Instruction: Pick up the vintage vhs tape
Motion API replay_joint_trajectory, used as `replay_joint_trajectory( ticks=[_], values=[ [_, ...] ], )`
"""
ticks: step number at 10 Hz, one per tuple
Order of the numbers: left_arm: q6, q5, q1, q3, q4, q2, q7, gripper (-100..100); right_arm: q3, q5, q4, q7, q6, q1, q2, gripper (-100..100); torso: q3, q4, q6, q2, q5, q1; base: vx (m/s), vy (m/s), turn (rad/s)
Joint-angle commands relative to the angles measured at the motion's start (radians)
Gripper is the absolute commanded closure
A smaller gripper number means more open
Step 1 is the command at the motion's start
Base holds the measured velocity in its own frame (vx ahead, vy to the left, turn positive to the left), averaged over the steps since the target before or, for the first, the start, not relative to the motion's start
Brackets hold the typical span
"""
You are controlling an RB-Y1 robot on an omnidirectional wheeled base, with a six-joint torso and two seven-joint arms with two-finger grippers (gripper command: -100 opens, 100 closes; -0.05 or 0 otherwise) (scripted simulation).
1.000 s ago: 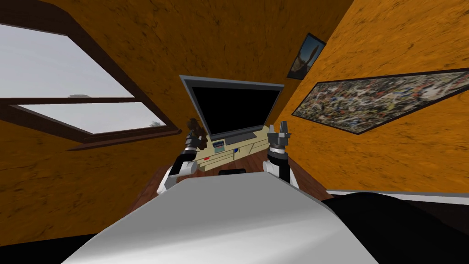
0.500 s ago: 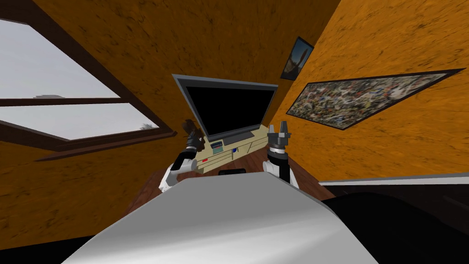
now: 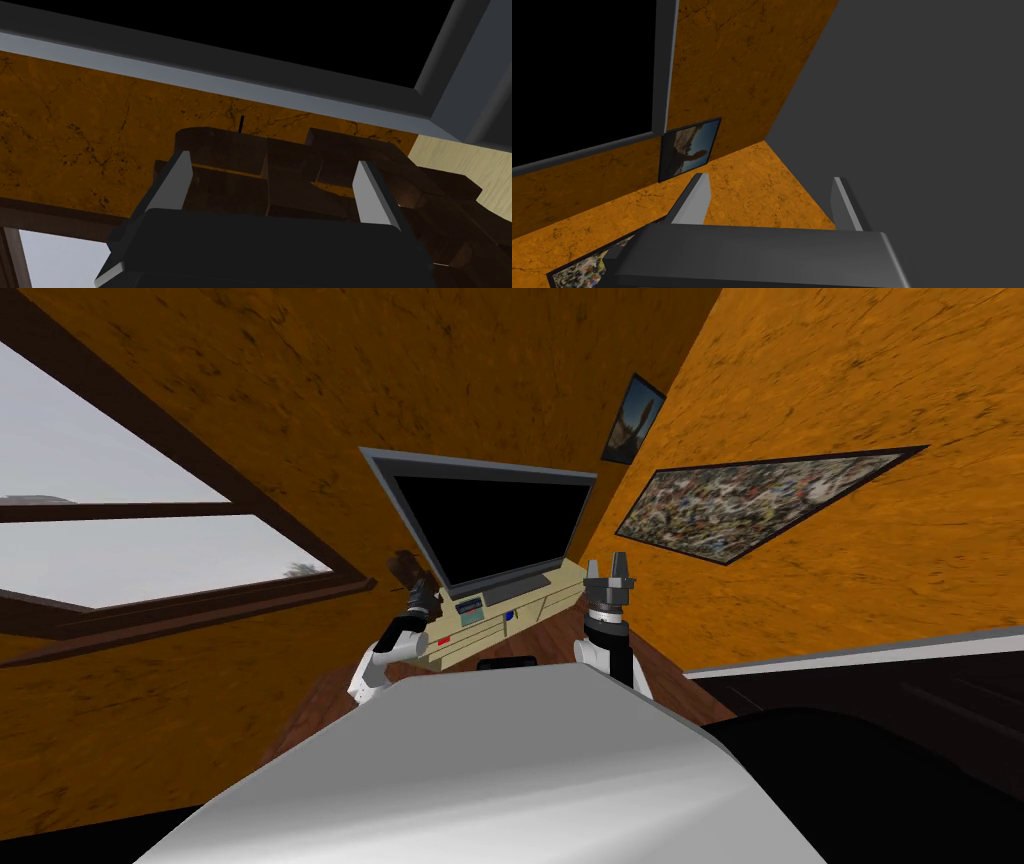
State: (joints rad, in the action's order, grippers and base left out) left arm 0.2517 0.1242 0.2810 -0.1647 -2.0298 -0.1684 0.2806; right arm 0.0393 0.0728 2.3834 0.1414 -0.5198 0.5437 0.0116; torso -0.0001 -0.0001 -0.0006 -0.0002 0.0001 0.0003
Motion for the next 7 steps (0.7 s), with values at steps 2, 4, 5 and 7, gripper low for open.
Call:
replay_joint_trajectory(
  ticks=[2, 4, 5, 7],
  values=[
    [0.078, -0.002, -0.034, -0.023, 0.043, 0.006, 0.008, -100, 0.000, 0.000, 0.000, 0.000, 0.000, 0.000, 0.000, 0, 0.000, 0.000, 0.001, 0.000, 0.000, 0.000, -0.002, 0.001, -0.136],
    [0.145, 0.000, -0.058, -0.046, 0.075, 0.005, 0.016, -100, 0.000, 0.000, 0.000, 0.000, 0.000, 0.000, 0.000, 0, 0.000, 0.000, 0.000, 0.000, 0.000, 0.000, -0.001, -0.002, -0.129],
    [0.177, 0.003, -0.082, -0.068, 0.108, 0.003, 0.023, -100, 0.000, 0.000, 0.000, 0.000, 0.000, 0.000, 0.000, 0, 0.000, 0.000, 0.000, 0.000, 0.000, 0.000, 0.000, -0.005, -0.191],
    [0.235, 0.006, -0.105, -0.091, 0.141, 0.000, 0.029, -100, 0.000, 0.000, 0.000, 0.000, 0.000, 0.000, 0.000, 0, 0.000, 0.000, 0.000, 0.000, 0.000, 0.000, 0.001, -0.004, -0.125]
  ],
)
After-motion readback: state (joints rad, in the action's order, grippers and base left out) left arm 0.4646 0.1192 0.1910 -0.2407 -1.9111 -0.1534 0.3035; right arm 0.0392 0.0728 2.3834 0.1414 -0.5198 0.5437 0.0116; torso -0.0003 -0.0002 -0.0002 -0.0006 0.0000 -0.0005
